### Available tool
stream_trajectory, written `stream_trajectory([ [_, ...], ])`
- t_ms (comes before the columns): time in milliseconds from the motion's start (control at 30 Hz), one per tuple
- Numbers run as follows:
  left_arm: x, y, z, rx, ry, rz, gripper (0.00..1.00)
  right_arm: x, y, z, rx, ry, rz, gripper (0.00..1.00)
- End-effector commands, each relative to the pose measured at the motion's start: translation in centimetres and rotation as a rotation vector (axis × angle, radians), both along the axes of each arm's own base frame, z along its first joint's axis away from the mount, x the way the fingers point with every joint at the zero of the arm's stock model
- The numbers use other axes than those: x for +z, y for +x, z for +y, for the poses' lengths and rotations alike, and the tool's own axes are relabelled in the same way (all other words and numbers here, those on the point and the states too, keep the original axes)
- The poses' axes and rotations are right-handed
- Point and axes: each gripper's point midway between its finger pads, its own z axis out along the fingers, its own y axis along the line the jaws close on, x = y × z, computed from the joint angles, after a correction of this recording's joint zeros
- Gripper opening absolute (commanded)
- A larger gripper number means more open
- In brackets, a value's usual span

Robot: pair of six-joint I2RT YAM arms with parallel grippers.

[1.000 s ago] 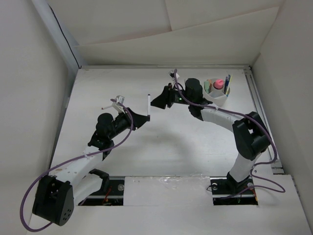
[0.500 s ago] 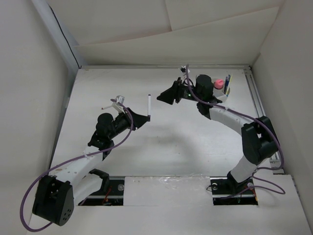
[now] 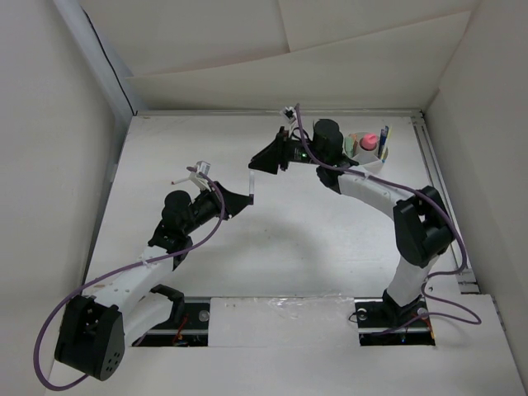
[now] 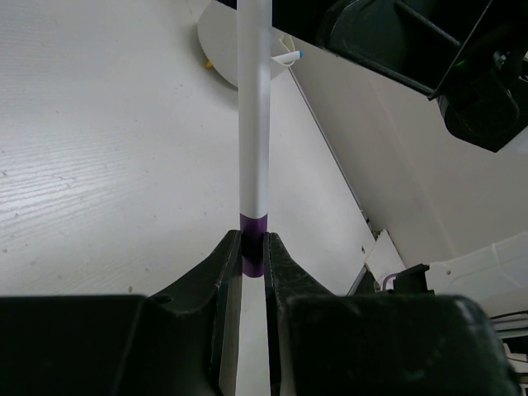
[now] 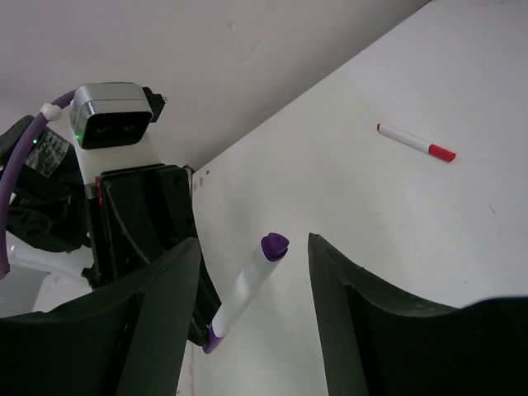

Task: Sort the stationery into containers
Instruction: Pass the stationery from the left arm to the right

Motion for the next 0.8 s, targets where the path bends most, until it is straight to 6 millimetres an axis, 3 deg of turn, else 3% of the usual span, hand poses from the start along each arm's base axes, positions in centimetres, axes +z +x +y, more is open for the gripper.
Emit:
stream_trajectory([
  [0, 1.8, -0.12, -0.24, -0.021, -0.028, -0.064, 0.0, 2.46, -0.34, 0.68, 0.04, 0.051, -0.074, 0.6],
  [100, 1.8, -0.12, -0.24, -0.021, -0.028, -0.064, 0.0, 1.52, -0.03, 0.87, 0.04, 0.041, -0.057, 0.56],
  [167, 1.8, -0.12, -0.24, -0.021, -0.028, -0.064, 0.0, 1.9, -0.33, 1.22, 0.049, 0.046, -0.064, 0.53],
  [433, 1.8, -0.26, -0.32, -0.03, -0.029, -0.064, 0.0, 2.25, -0.18, 1.24, 0.04, 0.057, -0.071, 0.24],
  [633, 1.53, -0.17, -0.36, -0.03, -0.025, -0.055, 0.0, 2.46, -0.36, 1.12, 0.04, 0.062, -0.078, 0.14],
  [767, 1.39, -0.2, -0.64, -0.05, -0.023, -0.046, 0.23, 2.07, -0.63, 0.95, 0.04, 0.056, -0.069, 0.13],
])
